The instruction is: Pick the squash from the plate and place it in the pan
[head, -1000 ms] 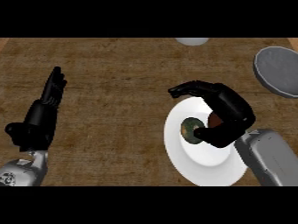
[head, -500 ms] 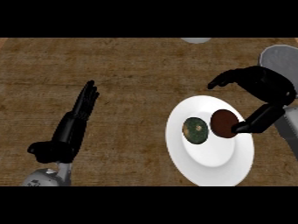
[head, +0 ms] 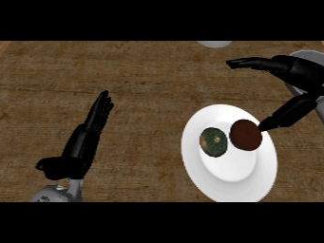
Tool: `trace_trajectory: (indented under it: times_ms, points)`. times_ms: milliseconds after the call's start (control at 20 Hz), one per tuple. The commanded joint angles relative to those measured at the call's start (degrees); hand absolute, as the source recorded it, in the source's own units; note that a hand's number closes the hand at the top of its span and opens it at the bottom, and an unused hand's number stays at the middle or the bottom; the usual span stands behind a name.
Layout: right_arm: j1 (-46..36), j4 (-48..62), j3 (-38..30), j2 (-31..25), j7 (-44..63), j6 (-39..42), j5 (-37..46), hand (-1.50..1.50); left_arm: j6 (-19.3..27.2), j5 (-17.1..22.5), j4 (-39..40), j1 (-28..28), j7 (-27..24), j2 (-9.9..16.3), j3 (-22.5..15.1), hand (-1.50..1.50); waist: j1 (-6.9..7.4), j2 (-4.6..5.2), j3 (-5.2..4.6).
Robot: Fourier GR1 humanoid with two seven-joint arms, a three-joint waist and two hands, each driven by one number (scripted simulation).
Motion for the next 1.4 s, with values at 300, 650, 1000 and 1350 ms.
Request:
trace_trajectory:
  times_ms: [300, 650, 1000, 1350]
  points:
    - [-5.6, -2.4, 16.0, -3.3, -11.1, -0.2, 19.7, -1.5, 0.2, -0.9, 2.6, 0.5, -1.6, -2.1, -0.4, 0.0, -0.9, -0.38, -0.11]
    - [-4.2, -2.7, 27.3, -0.3, -13.1, -13.7, 35.0, -1.5, -1.6, 0.2, 0.8, 2.6, -2.6, -0.3, 1.7, 0.0, -1.64, -0.74, -0.12]
    - [-6.7, 5.7, 25.9, 6.7, -12.0, -13.8, 42.2, -1.5, -4.1, -1.1, 5.0, 2.0, -5.2, -0.7, 3.9, 0.0, -2.22, -0.83, -0.16]
    - [-2.8, 5.1, 22.8, 8.1, -12.3, -13.2, 46.0, -1.5, -1.6, -4.2, -2.1, 3.9, 1.3, -2.5, 2.2, 0.0, -2.42, -1.03, -0.15]
